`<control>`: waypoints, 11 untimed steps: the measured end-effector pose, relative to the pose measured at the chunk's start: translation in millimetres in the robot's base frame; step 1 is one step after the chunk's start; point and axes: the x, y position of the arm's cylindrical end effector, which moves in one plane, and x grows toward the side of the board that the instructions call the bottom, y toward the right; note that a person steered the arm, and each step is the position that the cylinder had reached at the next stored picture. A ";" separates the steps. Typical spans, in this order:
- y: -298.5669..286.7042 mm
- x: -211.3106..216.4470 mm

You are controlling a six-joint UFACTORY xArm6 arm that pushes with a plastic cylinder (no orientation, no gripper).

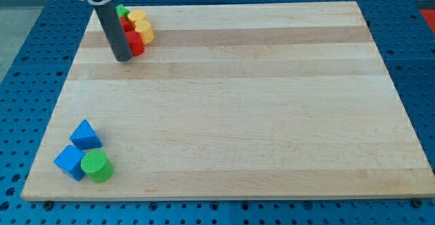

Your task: Move your arm to the top of the yellow hexagon

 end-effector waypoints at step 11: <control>15.2 -143.2</control>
